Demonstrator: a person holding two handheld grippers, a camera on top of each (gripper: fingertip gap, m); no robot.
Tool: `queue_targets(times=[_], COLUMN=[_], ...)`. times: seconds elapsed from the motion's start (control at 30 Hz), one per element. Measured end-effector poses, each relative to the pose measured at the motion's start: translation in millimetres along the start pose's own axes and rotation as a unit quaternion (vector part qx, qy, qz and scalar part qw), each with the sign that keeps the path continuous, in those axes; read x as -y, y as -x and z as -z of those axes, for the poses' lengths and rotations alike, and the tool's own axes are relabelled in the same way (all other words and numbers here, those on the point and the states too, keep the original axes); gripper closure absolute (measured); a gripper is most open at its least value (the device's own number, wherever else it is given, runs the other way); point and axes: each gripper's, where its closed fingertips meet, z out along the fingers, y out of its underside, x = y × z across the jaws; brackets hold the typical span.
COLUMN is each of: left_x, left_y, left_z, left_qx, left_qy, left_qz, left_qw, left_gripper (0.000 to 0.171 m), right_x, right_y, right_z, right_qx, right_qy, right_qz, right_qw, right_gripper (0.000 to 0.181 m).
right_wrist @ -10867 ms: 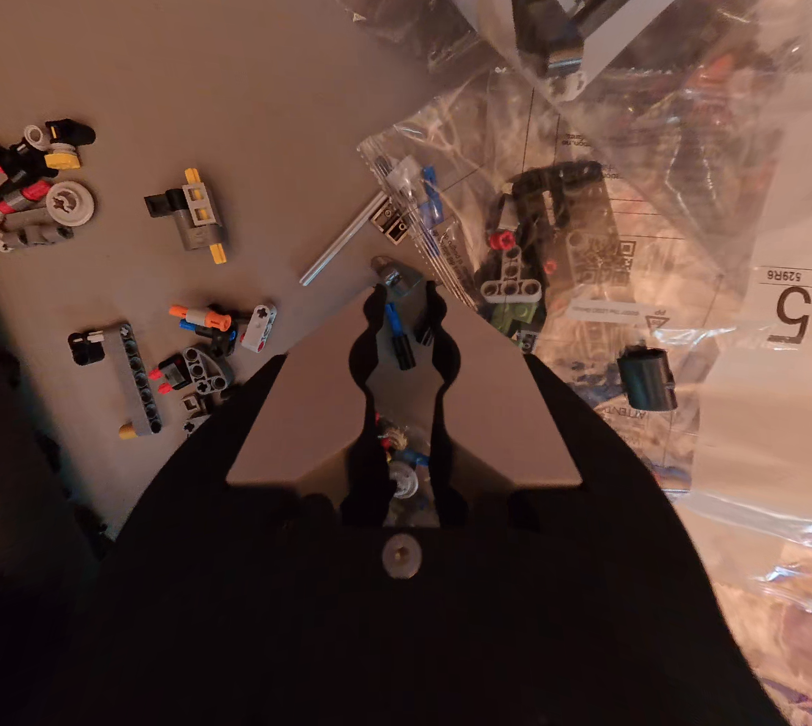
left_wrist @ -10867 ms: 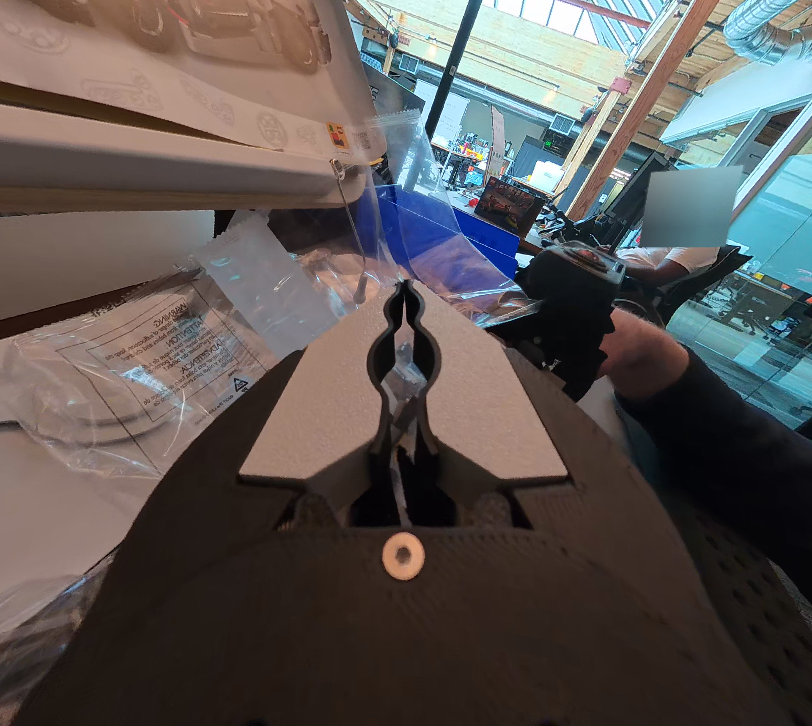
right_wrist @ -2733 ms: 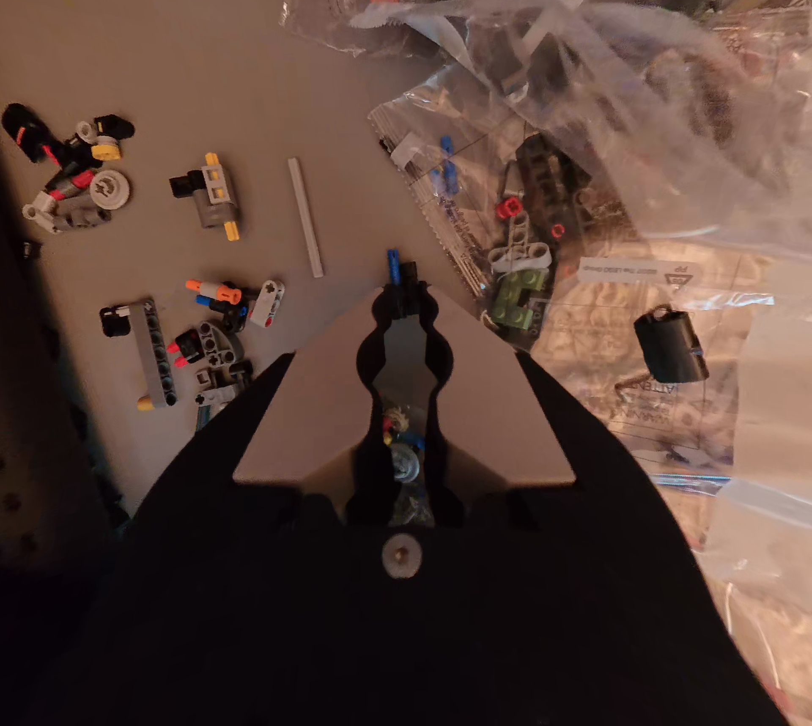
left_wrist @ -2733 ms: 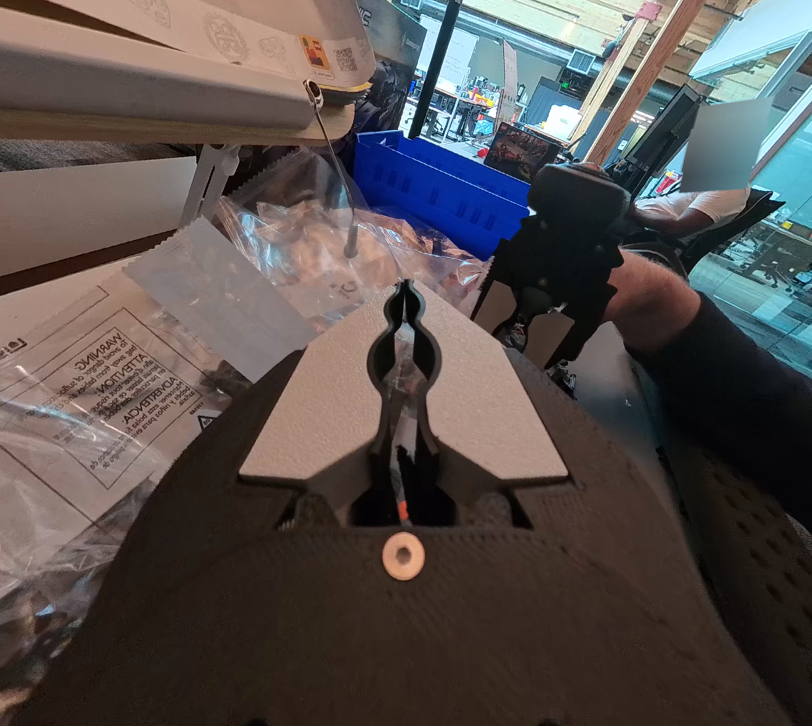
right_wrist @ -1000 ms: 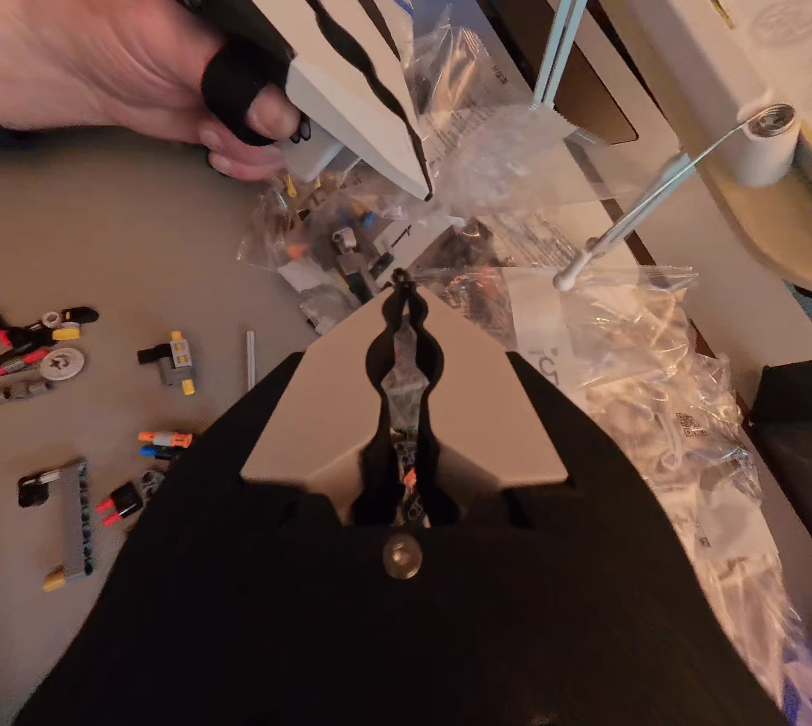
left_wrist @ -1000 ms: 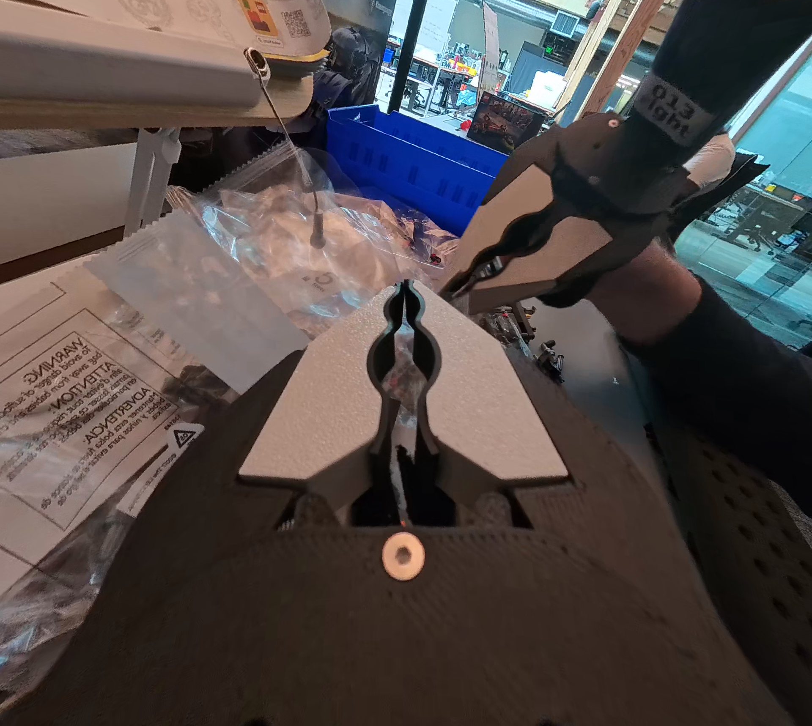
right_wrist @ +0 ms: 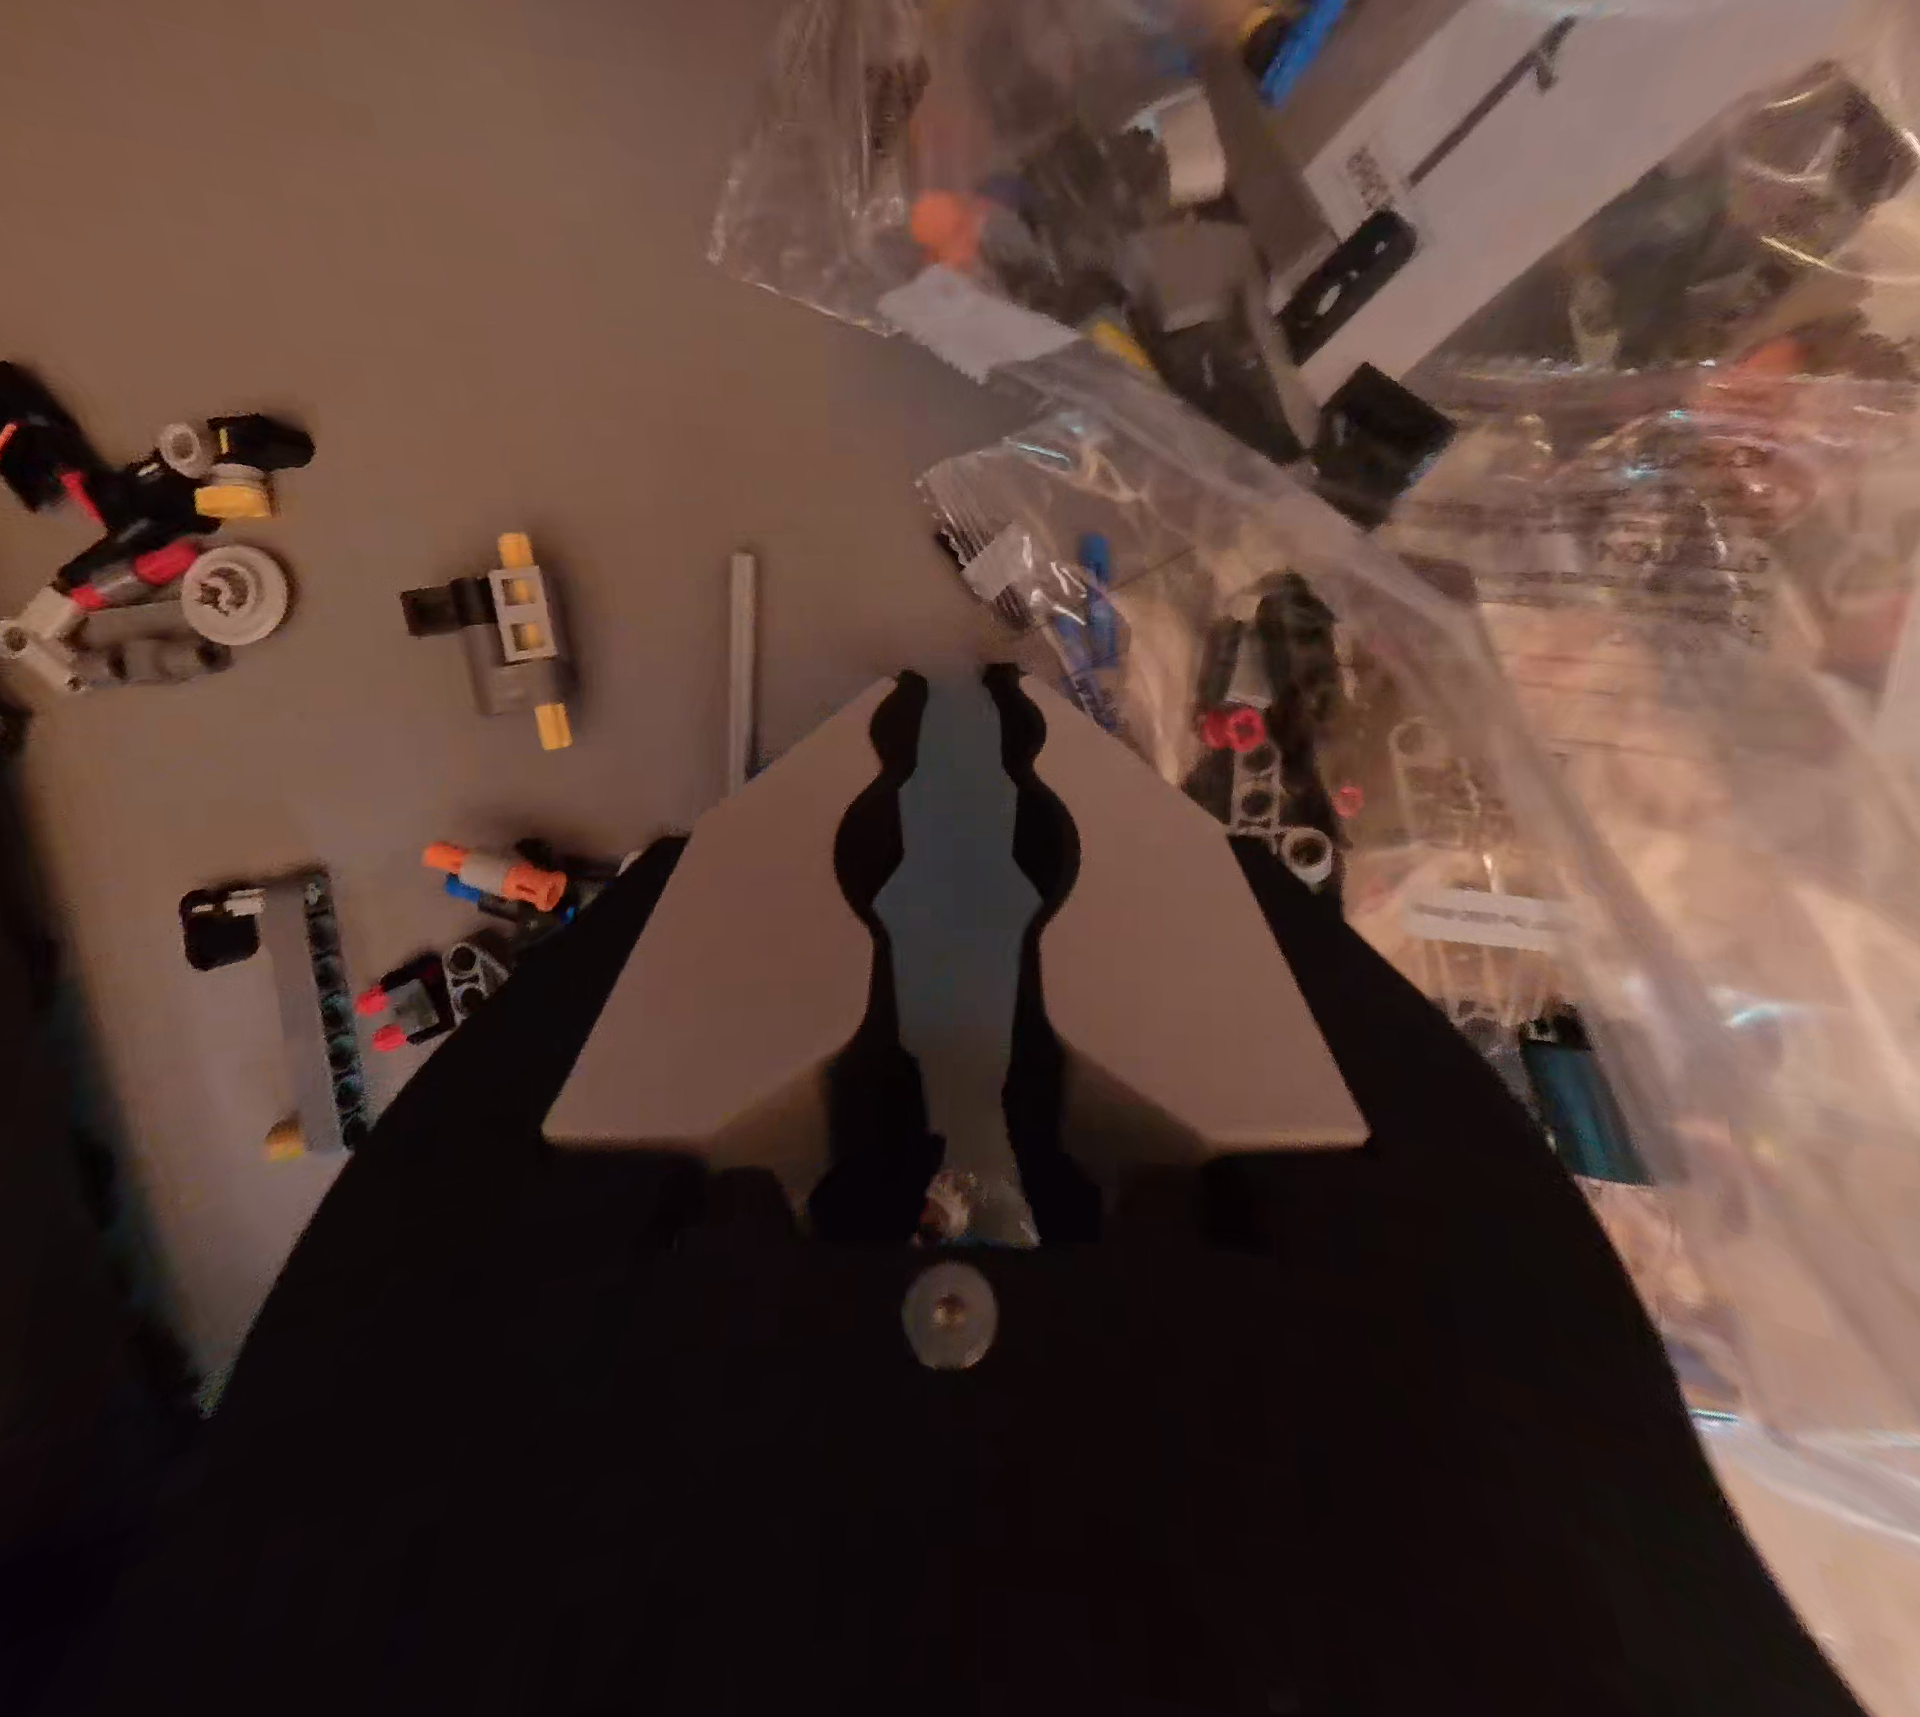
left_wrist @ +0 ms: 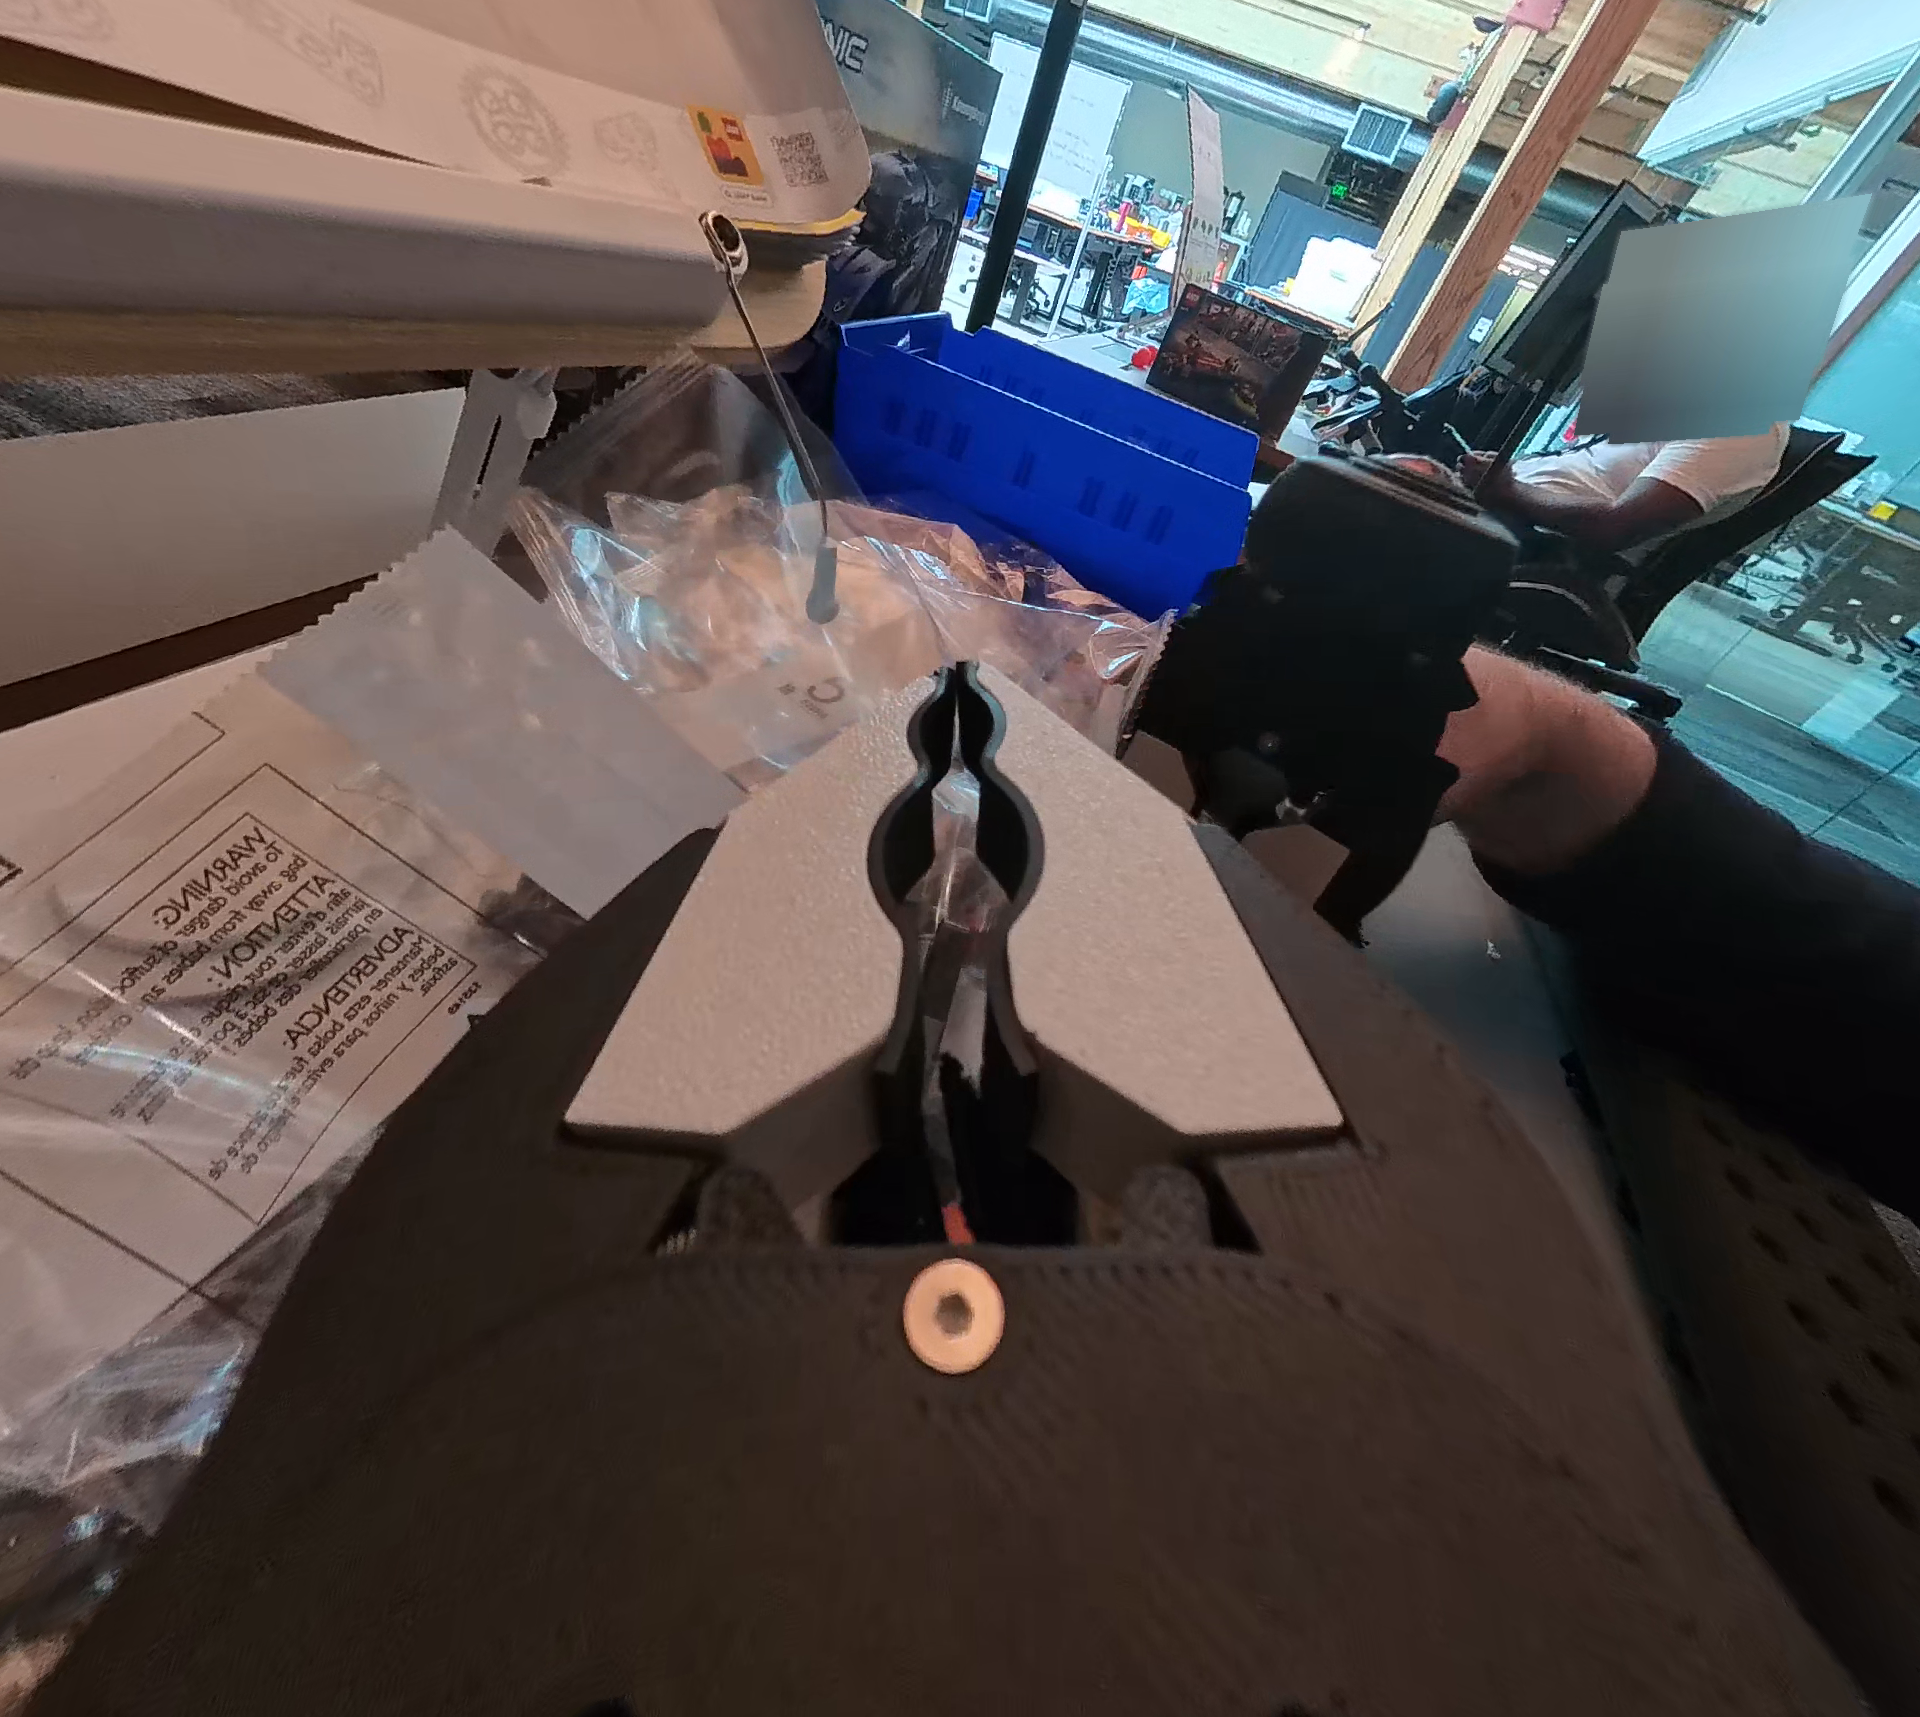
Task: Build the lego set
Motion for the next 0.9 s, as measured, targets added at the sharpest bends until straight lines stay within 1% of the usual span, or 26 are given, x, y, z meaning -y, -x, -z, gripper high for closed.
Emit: queue_targets(times=[0.03, 0.17, 0.53, 0.6, 0.7, 0.87, 0.9], left_x=[0, -1, -2, -2, -1, -2, -2], left_y=[0, 0, 0, 1, 1, 1, 1], left_z=[0, -1, -1, -1, 0, 0, -1], left_qx=[0.0, -0.001, 0.0, 0.001, 0.002, 0.0, 0.0], left_qy=[0.0, 0.003, 0.004, 0.003, 0.002, 0.003, 0.004], left_qz=[0.0, 0.001, 0.001, 0.0, 0.001, 0.001, 0.0], left_qw=[1.0, 1.0, 1.0, 1.0, 1.0, 1.0, 1.0], left_gripper=[0.171, 0.171, 0.171, 0.171, 0.171, 0.171, 0.171], right_x=[1, 3, 16, 21, 25, 17, 16], right_y=[-2, -7, -17, -23, -28, -27, -25], right_z=[0, -1, -4, 3, 10, -2, -5], right_qx=[-0.003, -0.019, -0.056, -0.076, -0.079, -0.066, -0.061], right_qy=[-0.002, -0.006, -0.022, -0.04, -0.066, -0.044, -0.039], right_qz=[-0.003, -0.005, 0.003, 0.005, -0.013, -0.019, -0.019], right_qw=[1.0, 1.0, 0.998, 0.996, 0.995, 0.997, 0.997], right_gripper=[0.166, 0.161, 0.159, 0.157, 0.153, 0.149, 0.142])
